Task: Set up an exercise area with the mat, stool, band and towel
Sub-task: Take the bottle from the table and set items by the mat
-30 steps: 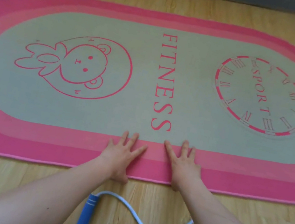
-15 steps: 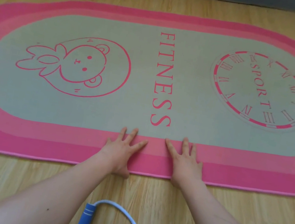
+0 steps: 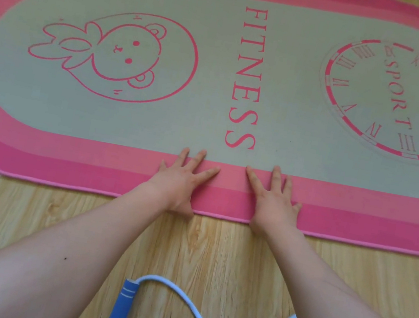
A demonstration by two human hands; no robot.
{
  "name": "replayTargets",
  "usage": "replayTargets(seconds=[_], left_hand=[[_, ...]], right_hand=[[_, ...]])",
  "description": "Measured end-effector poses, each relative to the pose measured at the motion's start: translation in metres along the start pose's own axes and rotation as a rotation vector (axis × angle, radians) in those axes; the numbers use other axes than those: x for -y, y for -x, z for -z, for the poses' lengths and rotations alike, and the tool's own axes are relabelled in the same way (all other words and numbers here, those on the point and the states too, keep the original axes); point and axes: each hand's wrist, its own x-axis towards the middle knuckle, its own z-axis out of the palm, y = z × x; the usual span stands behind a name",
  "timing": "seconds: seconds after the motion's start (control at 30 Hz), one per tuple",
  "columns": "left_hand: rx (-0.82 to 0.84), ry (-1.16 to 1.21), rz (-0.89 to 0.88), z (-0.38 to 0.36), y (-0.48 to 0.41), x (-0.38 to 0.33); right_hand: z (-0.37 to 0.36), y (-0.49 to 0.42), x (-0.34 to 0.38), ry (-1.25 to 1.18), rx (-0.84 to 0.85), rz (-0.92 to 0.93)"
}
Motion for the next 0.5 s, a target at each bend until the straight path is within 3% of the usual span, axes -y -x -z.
replayTargets(seconds=[0.5], left_hand=[[0.014, 0.002, 0.0, 0.009, 0.011, 0.008]], right_hand=[[0.028, 0.008, 0.002, -0.04, 0.146, 0.045]])
